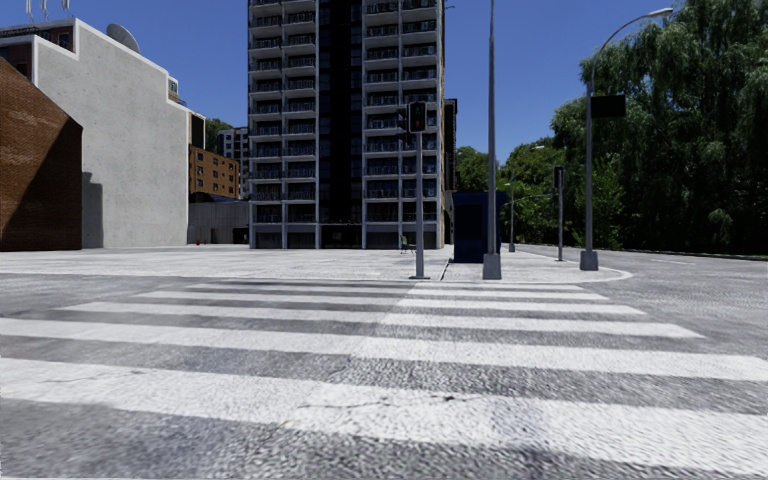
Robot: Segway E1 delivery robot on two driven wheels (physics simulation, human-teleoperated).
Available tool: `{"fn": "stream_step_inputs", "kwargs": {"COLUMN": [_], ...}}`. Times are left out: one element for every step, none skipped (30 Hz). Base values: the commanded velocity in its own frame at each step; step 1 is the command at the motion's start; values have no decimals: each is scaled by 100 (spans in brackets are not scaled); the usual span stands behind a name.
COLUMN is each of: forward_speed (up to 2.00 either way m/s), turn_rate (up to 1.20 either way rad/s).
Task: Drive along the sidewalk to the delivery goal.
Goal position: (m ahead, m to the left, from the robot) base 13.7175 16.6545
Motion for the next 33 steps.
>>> {"fn": "stream_step_inputs", "kwargs": {"forward_speed": [50, 51, 51, 51, 53, 56, 58, 58, 59, 59, 62, 62, 65, 68, 71, 71, 73, 82, 110, 157, 157, 200, 200, 200, 200, 200, 200, 197, 188, 188, 182, 176, 173], "turn_rate": [0, 0, 0, 0, 0, 0, 0, 0, 0, 0, 0, 0, 0, 0, 0, 0, 0, 0, 0, 0, 0, 0, 0, 0, 0, 0, 0, 0, 0, 0, 0, 0, 0]}}
